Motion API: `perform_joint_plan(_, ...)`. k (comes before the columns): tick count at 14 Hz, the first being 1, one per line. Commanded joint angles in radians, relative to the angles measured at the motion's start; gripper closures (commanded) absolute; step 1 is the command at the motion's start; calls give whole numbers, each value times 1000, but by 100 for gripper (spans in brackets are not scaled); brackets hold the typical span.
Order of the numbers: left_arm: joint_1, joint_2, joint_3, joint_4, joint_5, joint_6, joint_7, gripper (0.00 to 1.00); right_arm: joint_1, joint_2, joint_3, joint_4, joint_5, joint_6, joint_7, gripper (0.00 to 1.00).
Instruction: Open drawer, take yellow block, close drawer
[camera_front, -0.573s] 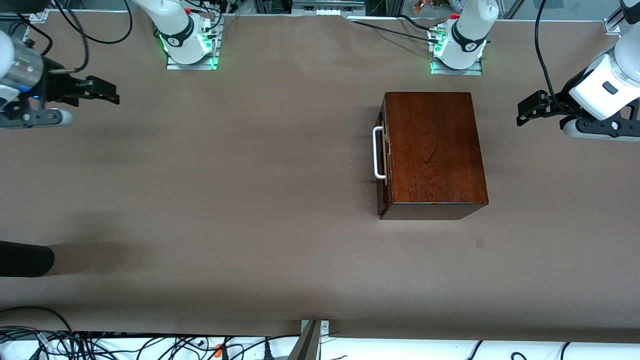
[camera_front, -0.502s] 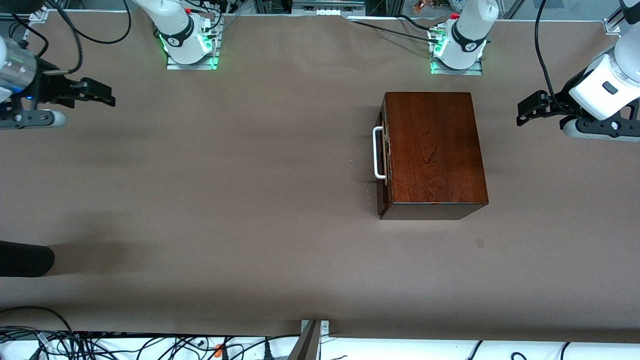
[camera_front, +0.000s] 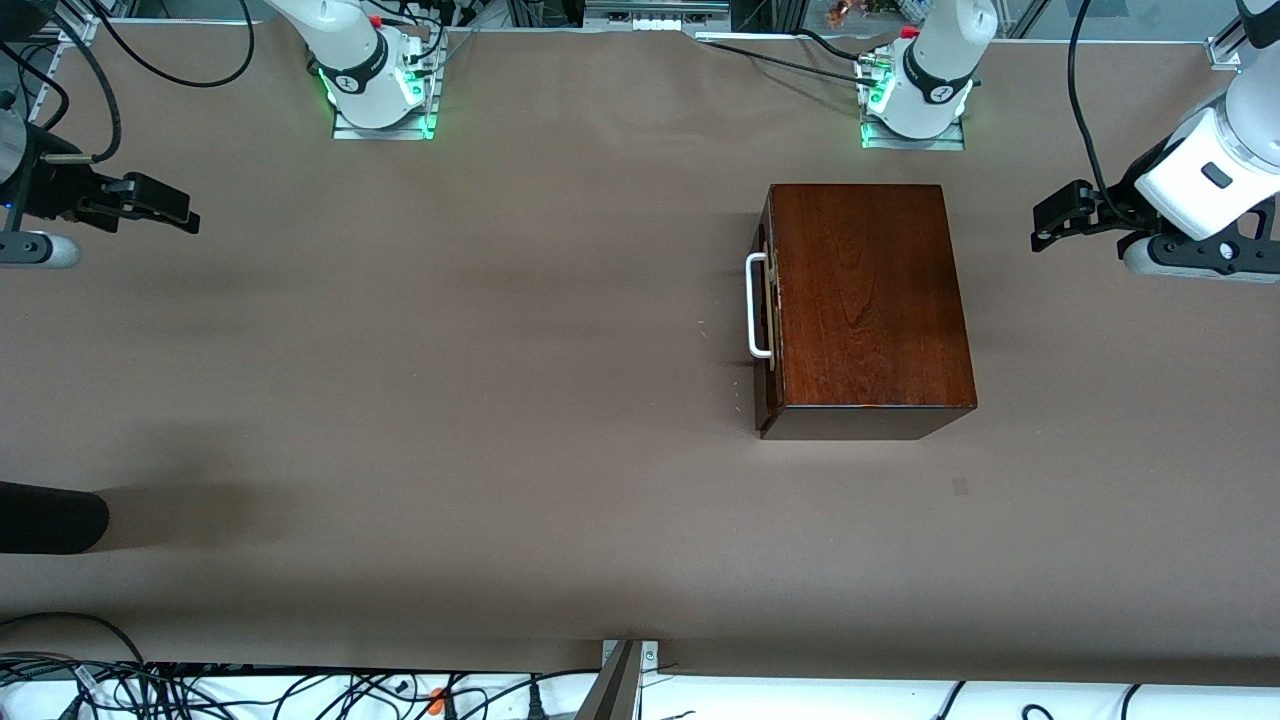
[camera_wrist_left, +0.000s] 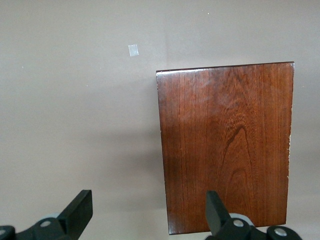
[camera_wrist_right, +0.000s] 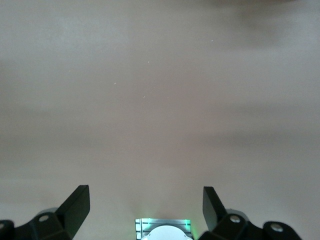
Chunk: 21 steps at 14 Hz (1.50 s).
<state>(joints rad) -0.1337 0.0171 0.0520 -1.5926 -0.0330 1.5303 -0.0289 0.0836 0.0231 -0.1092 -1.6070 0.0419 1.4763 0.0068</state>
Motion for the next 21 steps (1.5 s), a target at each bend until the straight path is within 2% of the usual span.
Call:
perform_joint_plan(1, 0, -2, 0, 3, 4, 13, 9, 0, 1, 1, -4, 13, 9, 1, -10, 0)
perform_joint_plan(6, 0, 1, 2, 55, 5, 13, 12, 0, 2, 1, -3, 12, 6, 1, -8, 0)
perform_joint_plan(16, -13, 18, -9, 57, -5, -7, -14, 0, 8, 8, 2, 12, 4, 27, 2, 0)
perform_joint_plan(19, -17, 23, -110, 56, 5, -12, -213, 0, 7, 8, 0, 12, 6, 27, 2, 0)
perform_joint_plan(21, -15, 40, -203, 60, 19, -7, -352, 0, 7, 8, 0, 12, 6, 26, 2, 0)
